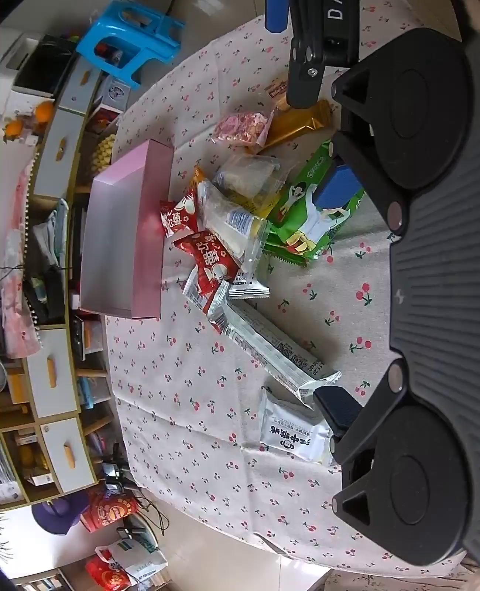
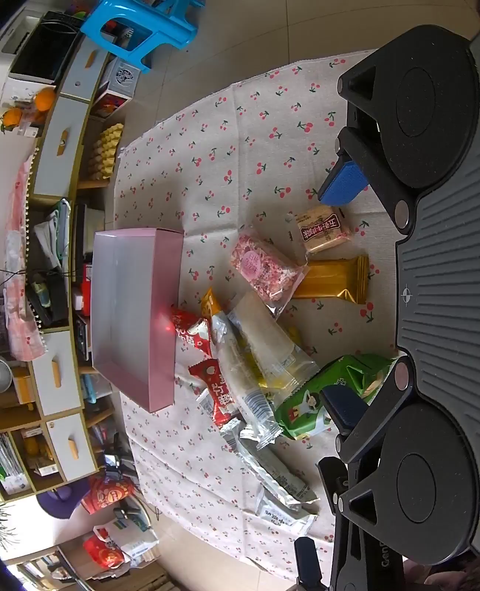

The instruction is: Organize snacks

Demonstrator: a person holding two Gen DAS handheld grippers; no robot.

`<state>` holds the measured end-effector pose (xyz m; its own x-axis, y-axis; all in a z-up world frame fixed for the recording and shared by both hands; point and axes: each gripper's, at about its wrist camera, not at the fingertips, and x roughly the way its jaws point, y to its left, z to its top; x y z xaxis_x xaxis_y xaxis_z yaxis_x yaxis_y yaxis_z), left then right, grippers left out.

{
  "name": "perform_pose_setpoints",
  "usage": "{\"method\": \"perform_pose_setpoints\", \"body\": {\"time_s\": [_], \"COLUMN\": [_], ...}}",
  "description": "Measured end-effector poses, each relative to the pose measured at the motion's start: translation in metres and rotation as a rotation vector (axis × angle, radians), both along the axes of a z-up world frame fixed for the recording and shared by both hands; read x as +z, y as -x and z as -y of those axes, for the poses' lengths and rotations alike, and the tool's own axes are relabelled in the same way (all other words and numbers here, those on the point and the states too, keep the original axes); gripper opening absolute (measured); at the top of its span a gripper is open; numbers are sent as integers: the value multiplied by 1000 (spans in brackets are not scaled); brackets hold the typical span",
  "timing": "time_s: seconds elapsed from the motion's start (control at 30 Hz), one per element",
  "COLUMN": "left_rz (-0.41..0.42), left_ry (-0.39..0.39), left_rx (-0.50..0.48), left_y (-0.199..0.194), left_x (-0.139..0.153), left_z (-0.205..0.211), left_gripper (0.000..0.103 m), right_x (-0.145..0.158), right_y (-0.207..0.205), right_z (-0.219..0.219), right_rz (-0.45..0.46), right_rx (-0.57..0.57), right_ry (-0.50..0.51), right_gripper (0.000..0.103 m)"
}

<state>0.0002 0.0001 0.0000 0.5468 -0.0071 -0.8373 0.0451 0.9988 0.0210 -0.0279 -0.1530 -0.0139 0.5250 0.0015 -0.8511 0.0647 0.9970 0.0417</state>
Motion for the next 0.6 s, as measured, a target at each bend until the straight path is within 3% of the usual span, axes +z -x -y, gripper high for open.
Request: {"method": "perform_pose_setpoints", "body": {"time_s": [0.6], "left_rz": [4], "left_ry": [-1], "left_rx": [0], "left_y": [0], "left_x": [0], "left_z": [0], "left_gripper": [102], "right_x": [0], "right_y": [0], "right_z": [0], "right_rz": [-1], "right_rx": [-1], "right_ry": [3], "right_gripper": [103]}}
